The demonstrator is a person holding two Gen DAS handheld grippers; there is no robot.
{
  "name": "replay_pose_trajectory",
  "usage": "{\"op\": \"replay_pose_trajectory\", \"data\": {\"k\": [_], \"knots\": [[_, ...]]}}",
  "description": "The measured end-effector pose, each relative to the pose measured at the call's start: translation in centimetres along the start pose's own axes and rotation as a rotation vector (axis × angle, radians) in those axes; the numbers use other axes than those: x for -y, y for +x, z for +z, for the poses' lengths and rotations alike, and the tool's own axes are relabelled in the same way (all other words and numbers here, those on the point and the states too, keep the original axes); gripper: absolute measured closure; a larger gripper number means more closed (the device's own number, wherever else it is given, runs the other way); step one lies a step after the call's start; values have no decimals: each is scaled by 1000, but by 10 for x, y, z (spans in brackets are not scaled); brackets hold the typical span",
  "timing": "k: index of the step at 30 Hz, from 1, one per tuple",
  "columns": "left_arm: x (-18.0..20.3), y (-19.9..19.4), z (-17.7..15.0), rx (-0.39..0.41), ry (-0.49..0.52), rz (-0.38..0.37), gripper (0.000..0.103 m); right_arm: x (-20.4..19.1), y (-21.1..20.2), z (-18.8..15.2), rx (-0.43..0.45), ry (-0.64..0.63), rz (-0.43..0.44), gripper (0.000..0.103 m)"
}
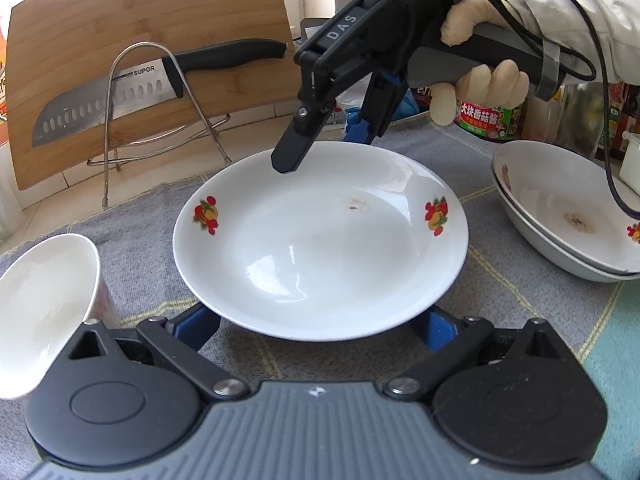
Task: Organize plates and bowls
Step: 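Lift the plate with the right tool and carry it toward the stacked plates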
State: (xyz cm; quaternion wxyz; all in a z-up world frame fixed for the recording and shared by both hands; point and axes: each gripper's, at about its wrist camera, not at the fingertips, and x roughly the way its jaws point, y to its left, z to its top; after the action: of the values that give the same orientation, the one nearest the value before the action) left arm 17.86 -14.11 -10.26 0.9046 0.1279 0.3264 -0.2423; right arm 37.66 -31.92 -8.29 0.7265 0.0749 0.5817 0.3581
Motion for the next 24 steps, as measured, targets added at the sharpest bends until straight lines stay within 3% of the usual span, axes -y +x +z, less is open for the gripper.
{"op": "replay_pose_trajectory", "data": {"k": [24], "knots": [[10, -41, 8, 16, 50, -45, 3, -34, -38, -40, 95, 4, -25, 19]]}}
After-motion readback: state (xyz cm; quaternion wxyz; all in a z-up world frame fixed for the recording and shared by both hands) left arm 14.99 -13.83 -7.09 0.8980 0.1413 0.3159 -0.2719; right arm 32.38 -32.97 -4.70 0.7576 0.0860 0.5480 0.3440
